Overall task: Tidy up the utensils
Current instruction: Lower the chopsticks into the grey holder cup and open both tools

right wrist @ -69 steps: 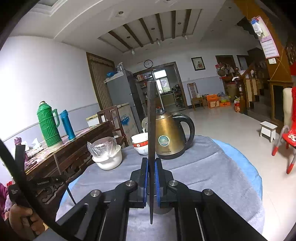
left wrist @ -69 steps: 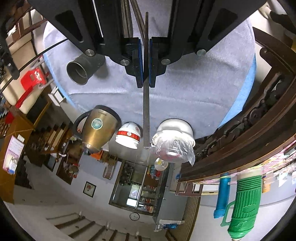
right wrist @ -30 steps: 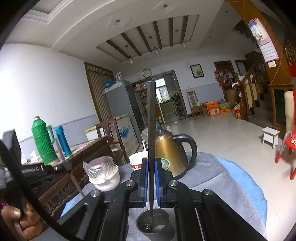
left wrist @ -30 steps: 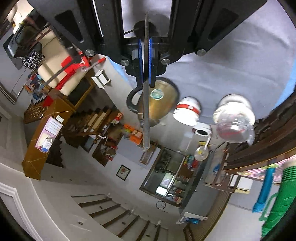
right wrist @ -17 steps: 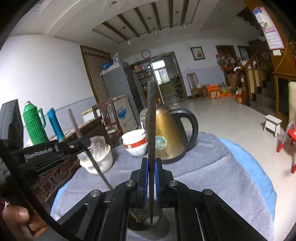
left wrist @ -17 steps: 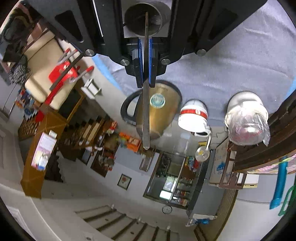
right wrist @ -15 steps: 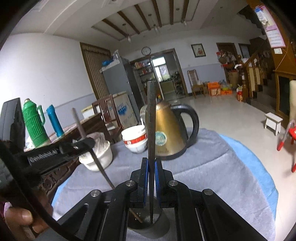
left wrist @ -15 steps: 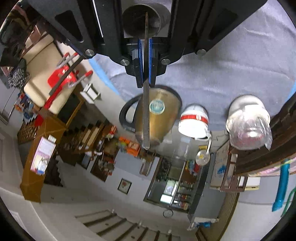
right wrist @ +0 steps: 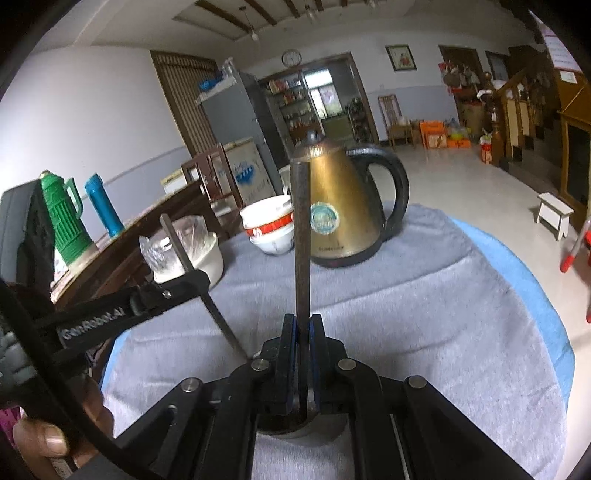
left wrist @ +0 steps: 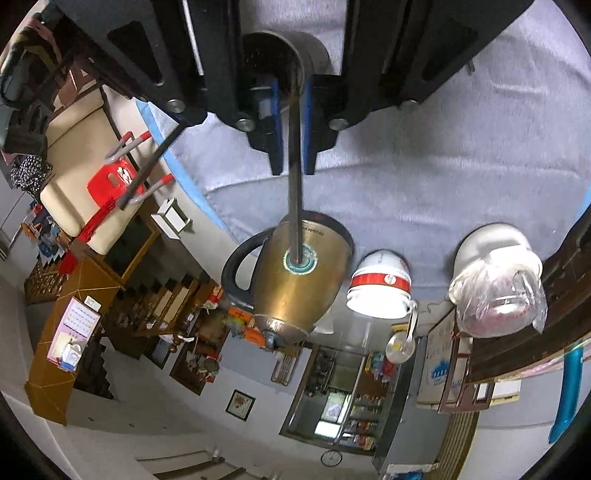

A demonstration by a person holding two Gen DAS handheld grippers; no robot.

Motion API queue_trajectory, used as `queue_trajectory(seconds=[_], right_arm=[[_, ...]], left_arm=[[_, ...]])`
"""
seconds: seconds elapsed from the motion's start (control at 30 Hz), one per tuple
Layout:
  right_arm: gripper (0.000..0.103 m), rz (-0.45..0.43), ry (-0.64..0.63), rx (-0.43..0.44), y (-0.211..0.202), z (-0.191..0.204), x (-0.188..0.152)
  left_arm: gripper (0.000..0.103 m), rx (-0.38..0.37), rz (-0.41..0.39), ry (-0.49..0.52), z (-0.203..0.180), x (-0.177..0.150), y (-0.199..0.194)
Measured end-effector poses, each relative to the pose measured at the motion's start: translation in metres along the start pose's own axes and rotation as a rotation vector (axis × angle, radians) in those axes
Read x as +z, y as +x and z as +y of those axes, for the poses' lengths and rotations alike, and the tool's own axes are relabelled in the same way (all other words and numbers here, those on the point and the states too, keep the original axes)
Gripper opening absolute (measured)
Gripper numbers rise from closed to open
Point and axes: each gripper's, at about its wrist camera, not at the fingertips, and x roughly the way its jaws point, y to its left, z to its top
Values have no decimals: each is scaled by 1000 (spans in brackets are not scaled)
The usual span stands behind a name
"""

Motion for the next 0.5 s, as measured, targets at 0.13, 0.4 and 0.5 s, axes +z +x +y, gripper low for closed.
queue_trajectory(seconds=[0.13,0.4,0.5], right_arm=[[10,1,6,-37,-6,1,0],[38,-40,12,-97,-38,4,1],[71,-70,-3,-109,-58,7,-9]], left_arm=[[47,5,-44,-14,4,3,-19],[66,16,-122,-53,30,6,-70],[73,64,-151,-72,54,-8,-92]])
